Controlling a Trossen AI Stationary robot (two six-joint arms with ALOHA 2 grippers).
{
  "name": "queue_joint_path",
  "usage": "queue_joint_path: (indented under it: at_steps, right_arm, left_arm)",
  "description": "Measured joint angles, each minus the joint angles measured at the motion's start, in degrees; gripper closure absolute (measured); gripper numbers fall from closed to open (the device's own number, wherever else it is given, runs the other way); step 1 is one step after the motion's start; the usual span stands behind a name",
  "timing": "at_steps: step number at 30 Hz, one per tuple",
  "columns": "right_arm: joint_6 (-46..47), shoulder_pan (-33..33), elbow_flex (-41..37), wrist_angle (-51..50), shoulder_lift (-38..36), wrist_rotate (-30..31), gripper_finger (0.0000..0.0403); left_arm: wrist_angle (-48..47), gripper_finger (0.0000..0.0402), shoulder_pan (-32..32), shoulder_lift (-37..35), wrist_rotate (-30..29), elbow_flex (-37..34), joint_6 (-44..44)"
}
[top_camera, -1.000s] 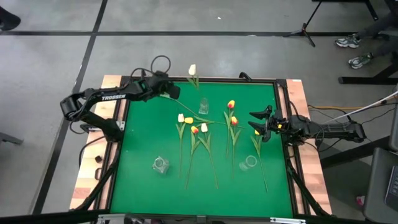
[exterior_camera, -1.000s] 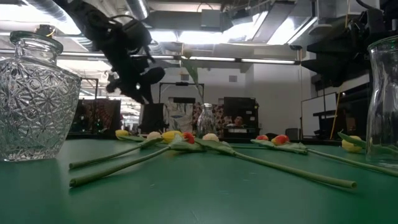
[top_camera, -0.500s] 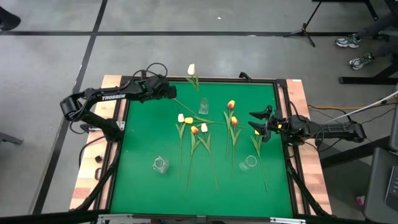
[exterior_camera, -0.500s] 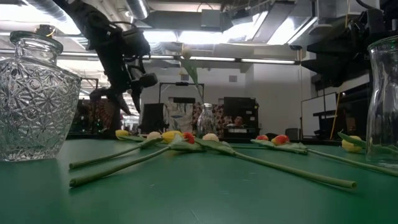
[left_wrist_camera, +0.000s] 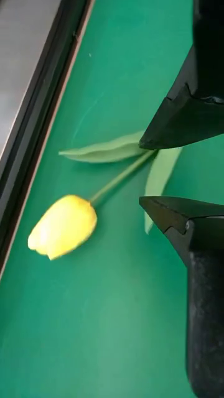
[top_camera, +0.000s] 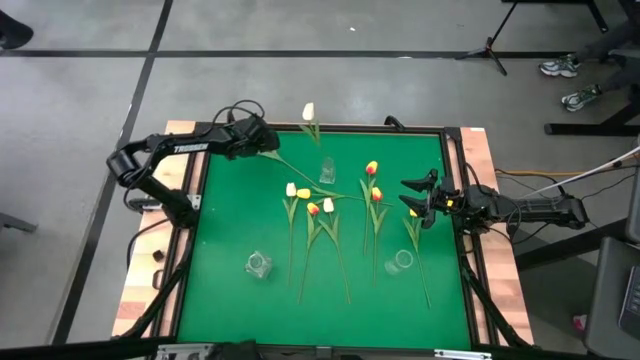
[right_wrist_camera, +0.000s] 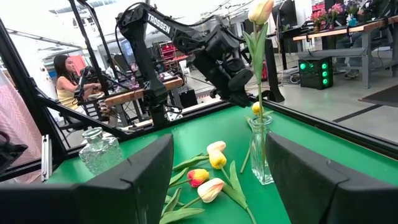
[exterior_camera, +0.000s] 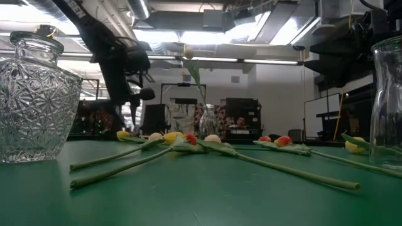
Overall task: Sort flowers into vase by color
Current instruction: Put the top left yellow tulip into the bottom left transparent vase
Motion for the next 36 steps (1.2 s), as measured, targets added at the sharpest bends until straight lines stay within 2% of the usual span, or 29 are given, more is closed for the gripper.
queue_joint_path:
  at_steps: [5,23,36]
  right_arm:
    - [0.0,0.0,0.0,0.0,0.0,0.0,0.015]
    - [-1.5,0.0,0.0,-0.1,0.0,-0.2,0.015]
    - [-2.2,0.0,0.0,-0.5,0.0,-0.2,0.015]
  left_arm:
    - [3.3,0.0274,0.2,2.6,0.5,0.0,-1.1]
    - [6.3,0.0274,3.0,8.4,3.3,0.0,-4.9]
    - [9.9,0.0274,4.2,9.5,1.5,0.0,-7.4]
